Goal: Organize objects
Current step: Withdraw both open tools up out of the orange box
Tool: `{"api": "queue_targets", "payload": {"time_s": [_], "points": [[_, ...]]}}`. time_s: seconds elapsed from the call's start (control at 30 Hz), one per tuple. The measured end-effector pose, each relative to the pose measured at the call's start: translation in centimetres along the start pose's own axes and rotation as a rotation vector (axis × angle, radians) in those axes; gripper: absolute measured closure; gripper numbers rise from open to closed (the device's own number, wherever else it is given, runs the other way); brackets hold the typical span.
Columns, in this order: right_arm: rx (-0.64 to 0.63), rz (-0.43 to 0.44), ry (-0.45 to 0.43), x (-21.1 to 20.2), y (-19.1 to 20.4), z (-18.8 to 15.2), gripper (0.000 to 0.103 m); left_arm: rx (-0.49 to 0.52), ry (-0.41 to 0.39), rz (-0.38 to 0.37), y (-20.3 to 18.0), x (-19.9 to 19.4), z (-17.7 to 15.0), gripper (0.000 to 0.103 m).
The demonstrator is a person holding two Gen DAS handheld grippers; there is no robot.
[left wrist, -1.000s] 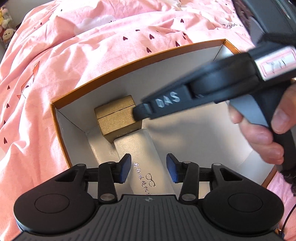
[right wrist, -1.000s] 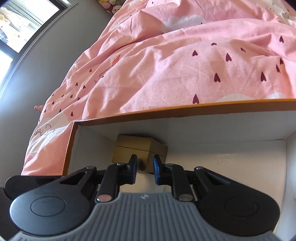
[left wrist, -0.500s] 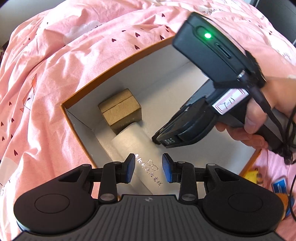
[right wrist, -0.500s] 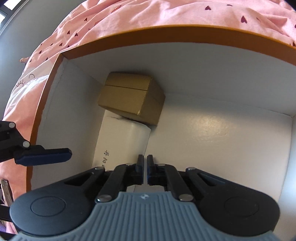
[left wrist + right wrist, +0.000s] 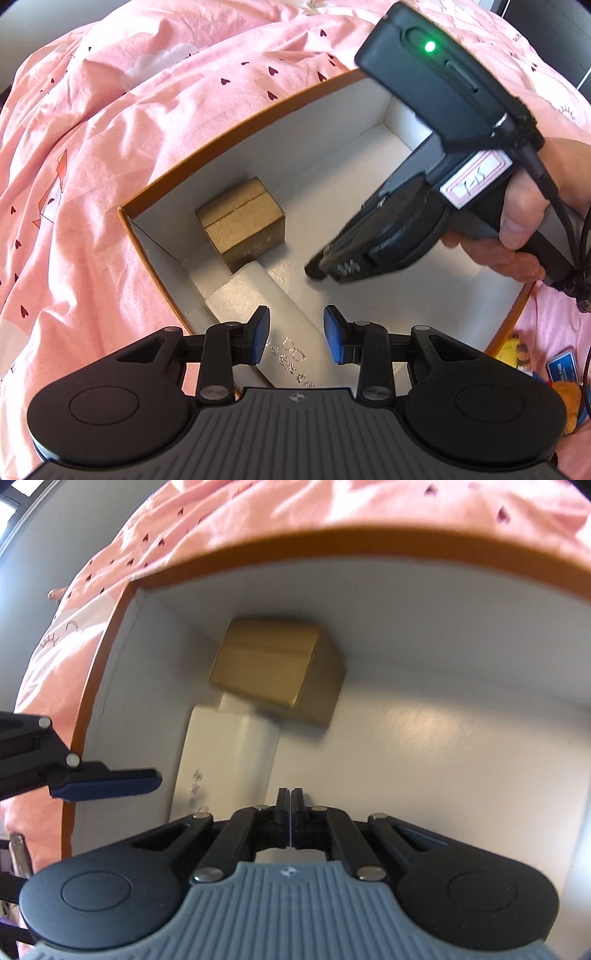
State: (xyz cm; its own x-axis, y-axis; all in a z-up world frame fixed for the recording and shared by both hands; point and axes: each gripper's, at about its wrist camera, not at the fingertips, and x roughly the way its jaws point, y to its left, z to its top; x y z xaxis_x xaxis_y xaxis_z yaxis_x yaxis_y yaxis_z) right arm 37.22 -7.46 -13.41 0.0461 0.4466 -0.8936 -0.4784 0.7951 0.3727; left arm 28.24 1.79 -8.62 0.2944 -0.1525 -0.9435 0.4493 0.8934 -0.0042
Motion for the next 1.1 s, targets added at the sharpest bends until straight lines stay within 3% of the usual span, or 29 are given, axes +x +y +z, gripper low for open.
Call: {"api": "queue_targets", "payload": {"time_s": [0.23, 0.73, 1.1], "points": [[-0.076, -0.167, -0.151, -2.0, -0.2, 2.7, 0.103, -0.041, -0.007, -0.002, 0.4, 0.3, 0.6, 0.062], [-0.165, -0.083, -0.189, 0.3, 3.6, 4.0, 0.103, -0.095, -0.007, 0.002, 0.8, 0.3, 0.5, 0.062], [-0.158, -0.137, -0.247, -4.9, 3.6, 0.3, 0.100, -0.120, -0.087, 0.005, -1.5, -2.1, -0.6, 0.062]]}}
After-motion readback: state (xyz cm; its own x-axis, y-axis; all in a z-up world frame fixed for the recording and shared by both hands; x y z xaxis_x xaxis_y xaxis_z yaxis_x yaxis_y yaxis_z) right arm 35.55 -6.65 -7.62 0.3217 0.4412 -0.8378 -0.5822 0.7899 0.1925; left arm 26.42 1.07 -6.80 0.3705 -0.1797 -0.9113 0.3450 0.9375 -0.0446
